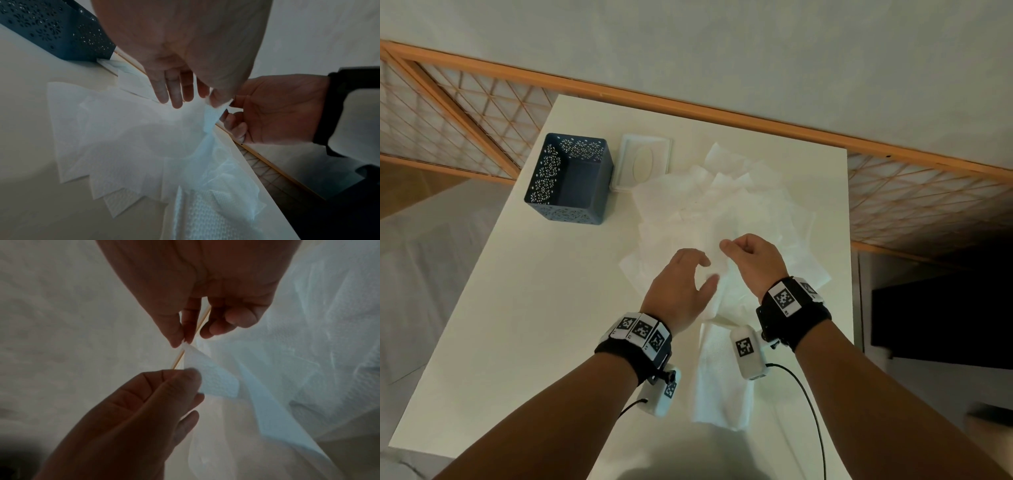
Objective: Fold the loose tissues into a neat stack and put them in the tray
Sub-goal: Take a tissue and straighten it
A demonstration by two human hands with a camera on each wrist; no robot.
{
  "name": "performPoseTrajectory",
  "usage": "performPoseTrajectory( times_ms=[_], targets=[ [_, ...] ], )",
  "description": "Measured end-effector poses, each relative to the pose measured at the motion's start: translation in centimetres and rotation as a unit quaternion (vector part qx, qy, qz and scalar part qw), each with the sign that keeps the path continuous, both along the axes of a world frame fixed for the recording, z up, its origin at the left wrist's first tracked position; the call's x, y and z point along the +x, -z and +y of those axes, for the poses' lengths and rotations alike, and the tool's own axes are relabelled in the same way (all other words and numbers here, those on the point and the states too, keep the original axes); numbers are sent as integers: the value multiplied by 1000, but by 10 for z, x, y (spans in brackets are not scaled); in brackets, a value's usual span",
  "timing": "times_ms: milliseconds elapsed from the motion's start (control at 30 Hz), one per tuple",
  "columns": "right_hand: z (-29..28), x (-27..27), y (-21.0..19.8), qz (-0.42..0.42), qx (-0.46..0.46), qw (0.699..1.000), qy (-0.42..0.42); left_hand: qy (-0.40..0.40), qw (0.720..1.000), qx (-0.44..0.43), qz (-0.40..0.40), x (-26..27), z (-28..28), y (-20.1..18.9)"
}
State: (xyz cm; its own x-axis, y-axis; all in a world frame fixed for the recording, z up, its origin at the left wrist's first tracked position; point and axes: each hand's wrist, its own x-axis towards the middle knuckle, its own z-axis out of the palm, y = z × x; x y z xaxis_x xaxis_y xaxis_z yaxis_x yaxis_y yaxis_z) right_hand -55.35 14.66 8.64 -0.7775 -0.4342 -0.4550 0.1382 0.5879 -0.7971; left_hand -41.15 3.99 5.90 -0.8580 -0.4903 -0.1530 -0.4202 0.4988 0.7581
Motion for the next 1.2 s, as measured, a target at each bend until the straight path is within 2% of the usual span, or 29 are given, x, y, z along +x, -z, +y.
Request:
performPoseTrajectory(
  times_ms=[133, 333, 533, 667, 800, 933, 1000, 1067, 1200],
  targets=[
    [2, -2, -1, -29, -4, 999, 18, 22, 999, 26, -37, -3, 4, -5],
    [4, -2, -6, -122, -56, 988, 76, 26, 999, 38, 9, -10, 10, -8],
    [8, -2, -17, -245, -163, 951, 99, 33, 996, 78, -7, -7, 8, -19],
    [3, 4, -24, -295, -200, 929, 103, 6, 996, 85, 32, -6, 7, -21],
    [0, 7, -29, -303, -205, 927, 83, -40, 990, 113, 76, -8, 4, -21],
    [5, -3, -28, -272, -183, 934, 143, -105, 982, 136, 80, -10, -4, -28],
    [9, -10, -23, -221, -156, 948, 166, -114, 974, 177, 88, -11, -10, -37],
    [12, -13, -18, -174, -118, 967, 142, -126, 961, 233, 80, -11, -18, -44],
    [14, -10, -14, -194, -103, 974, 63, -130, 920, 368, 39, -9, -35, -51]
  ],
)
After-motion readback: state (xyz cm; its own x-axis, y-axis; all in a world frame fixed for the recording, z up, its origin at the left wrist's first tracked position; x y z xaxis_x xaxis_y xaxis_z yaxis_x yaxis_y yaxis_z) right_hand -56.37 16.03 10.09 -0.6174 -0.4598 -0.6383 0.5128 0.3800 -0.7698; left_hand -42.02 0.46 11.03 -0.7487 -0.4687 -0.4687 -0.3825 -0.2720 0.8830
